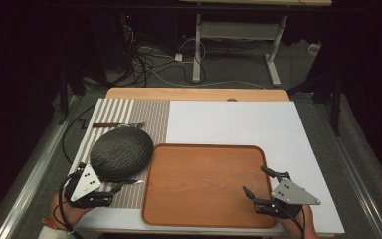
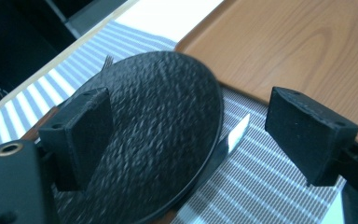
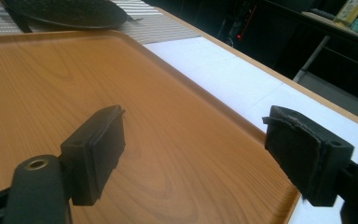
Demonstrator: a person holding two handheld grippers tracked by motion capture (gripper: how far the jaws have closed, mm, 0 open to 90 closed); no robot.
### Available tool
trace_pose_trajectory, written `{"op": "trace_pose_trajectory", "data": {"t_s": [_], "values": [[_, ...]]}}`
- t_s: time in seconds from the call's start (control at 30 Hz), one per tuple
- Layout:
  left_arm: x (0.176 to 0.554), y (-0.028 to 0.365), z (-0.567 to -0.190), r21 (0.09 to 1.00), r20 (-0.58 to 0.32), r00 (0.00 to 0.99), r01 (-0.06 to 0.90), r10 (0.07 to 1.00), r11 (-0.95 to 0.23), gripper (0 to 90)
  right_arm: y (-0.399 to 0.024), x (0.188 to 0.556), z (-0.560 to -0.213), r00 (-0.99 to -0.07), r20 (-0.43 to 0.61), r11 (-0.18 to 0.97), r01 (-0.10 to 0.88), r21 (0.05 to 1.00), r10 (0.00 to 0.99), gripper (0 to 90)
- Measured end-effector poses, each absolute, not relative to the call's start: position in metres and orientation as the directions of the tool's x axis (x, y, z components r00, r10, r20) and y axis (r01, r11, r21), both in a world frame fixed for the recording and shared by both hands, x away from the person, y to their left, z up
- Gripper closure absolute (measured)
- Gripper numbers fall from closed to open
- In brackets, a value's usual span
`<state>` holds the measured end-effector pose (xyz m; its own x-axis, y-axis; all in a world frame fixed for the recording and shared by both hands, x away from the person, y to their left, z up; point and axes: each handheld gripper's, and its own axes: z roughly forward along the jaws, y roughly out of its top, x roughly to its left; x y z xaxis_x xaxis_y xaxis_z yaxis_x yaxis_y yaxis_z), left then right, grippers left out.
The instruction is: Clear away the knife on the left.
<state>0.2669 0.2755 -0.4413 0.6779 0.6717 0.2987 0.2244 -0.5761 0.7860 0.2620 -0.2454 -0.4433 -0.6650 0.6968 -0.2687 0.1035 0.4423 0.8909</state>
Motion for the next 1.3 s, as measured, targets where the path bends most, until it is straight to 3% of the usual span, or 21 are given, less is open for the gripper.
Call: {"op": "trace_pose_trajectory", "data": {"t_s": [0.4, 0.83, 1.1, 1.2, 1.23, 1.27, 1.3], "values": [[0.271, 0.31, -0.444, 0.735, 0.277, 0.67, 0.313, 0.688, -0.601, 14.6, -0.245, 0.265, -0.445, -0.668, -0.268, 0.448, 0.11, 0.887, 0.694, 20.6], [0.299, 0.358, -0.479, 0.639, 0.064, 0.671, 0.541, 0.739, -0.547, 14.6, -0.242, 0.267, -0.447, -0.681, -0.264, 0.459, 0.118, 0.881, 0.683, 21.2], [0.315, 0.35, -0.485, 0.593, 0.022, 0.715, 0.554, 0.699, -0.585, 16.1, -0.241, 0.267, -0.449, -0.689, -0.26, 0.462, 0.123, 0.878, 0.677, 21.7], [0.316, 0.35, -0.484, 0.588, -0.024, 0.737, 0.556, 0.675, -0.587, 23.6, -0.241, 0.267, -0.449, -0.693, -0.258, 0.465, 0.126, 0.876, 0.674, 22.0], [0.315, 0.35, -0.483, 0.585, -0.027, 0.75, 0.548, 0.661, -0.598, 29.1, -0.241, 0.267, -0.449, -0.693, -0.257, 0.465, 0.127, 0.876, 0.673, 22.0], [0.312, 0.35, -0.482, 0.585, -0.028, 0.761, 0.539, 0.649, -0.607, 41.4, -0.241, 0.267, -0.449, -0.693, -0.257, 0.466, 0.129, 0.875, 0.674, 22.3], [0.311, 0.35, -0.481, 0.579, -0.033, 0.766, 0.538, 0.641, -0.613, 44.0, -0.241, 0.267, -0.449, -0.692, -0.256, 0.466, 0.131, 0.875, 0.675, 22.3]]}}
